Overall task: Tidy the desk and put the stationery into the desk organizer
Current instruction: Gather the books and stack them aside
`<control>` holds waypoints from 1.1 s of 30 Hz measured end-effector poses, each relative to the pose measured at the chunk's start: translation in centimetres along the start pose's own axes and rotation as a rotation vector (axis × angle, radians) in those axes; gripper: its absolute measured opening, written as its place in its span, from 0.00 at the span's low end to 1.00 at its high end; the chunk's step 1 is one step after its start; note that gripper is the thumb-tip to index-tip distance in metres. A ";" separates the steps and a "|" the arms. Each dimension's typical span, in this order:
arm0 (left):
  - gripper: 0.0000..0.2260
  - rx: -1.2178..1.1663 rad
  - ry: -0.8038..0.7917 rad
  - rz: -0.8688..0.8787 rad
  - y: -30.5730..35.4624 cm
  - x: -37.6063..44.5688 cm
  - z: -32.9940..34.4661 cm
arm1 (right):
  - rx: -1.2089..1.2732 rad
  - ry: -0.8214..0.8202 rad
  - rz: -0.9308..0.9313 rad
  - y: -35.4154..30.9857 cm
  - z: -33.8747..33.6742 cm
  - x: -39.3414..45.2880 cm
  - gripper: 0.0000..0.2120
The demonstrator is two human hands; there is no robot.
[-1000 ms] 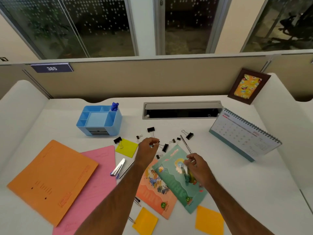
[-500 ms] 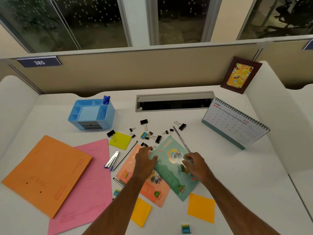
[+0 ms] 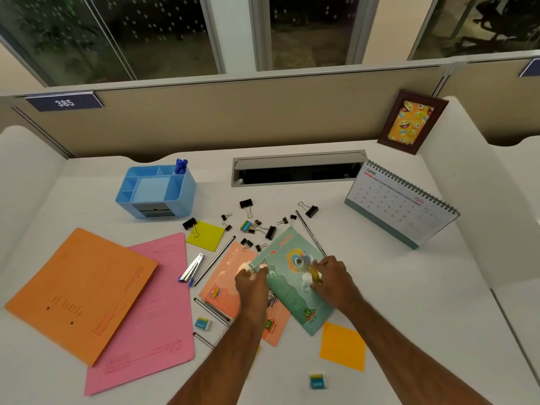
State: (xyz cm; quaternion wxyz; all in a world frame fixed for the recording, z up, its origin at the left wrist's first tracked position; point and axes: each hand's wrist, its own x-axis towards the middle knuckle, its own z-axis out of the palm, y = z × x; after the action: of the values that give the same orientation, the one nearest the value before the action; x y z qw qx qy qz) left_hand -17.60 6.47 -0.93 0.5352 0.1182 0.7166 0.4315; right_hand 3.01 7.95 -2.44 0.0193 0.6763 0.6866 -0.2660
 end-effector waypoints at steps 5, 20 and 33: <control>0.19 -0.199 -0.069 -0.083 -0.8 -0.7 -0.2 | -0.068 -0.033 -0.014 0.0 -0.4 -0.3 0.34; 0.13 -0.100 -0.320 0.029 0.5 -3.0 -2.2 | 0.296 0.028 0.112 -0.3 -0.3 -2.2 0.42; 0.11 -0.095 -0.395 0.129 3.8 -2.9 -5.4 | 0.814 0.030 0.177 -2.7 -1.4 -2.6 0.26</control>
State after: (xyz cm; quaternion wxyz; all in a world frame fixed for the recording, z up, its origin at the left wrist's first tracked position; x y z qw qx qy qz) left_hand -22.29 4.27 4.15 0.6416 0.2209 0.5675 0.4664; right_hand 1.15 6.31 0.69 -0.2369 0.6888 0.4649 -0.5032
